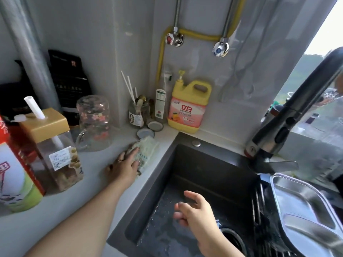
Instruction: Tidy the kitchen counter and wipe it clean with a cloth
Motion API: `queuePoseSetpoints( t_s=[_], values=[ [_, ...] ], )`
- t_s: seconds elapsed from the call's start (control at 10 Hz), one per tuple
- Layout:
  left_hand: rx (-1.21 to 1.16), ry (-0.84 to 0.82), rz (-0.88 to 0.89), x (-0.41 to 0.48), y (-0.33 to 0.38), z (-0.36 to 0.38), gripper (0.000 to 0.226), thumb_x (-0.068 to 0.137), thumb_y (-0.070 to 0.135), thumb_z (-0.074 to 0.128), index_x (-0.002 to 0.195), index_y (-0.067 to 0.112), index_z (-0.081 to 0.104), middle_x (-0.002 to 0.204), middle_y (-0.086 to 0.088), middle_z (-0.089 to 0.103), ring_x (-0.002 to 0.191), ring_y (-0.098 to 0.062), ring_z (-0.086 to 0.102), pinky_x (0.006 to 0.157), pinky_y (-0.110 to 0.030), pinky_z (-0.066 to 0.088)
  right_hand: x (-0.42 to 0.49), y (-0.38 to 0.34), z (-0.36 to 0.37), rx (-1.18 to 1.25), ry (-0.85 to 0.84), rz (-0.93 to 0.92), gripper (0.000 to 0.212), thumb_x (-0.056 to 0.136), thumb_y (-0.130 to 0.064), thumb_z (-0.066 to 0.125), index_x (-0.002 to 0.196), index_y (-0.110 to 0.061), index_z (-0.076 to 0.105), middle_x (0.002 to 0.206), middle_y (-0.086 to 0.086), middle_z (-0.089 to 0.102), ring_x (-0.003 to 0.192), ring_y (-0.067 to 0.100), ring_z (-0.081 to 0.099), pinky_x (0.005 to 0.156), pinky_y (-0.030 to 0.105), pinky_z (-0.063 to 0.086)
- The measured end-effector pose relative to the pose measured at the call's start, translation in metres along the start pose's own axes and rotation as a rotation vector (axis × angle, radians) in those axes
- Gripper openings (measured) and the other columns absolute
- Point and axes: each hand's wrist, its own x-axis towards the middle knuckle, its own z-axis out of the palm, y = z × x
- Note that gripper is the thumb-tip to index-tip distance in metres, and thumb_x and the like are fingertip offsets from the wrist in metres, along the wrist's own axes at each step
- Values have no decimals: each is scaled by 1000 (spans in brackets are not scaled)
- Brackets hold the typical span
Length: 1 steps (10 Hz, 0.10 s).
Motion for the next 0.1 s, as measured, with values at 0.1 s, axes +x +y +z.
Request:
queuePoseSetpoints(
  t_s=[0.1],
  values=[
    [-68, 209, -10, -16, 17, -3, 37, 83, 21, 57, 119, 22, 57, 141, -13, 36, 123, -35, 38, 100, -42, 29, -11, -2, -21, -27, 0, -50, 24, 81, 0, 58, 96, -18, 56, 71, 6, 67, 50, 11, 60, 51, 25, 45]
  ],
)
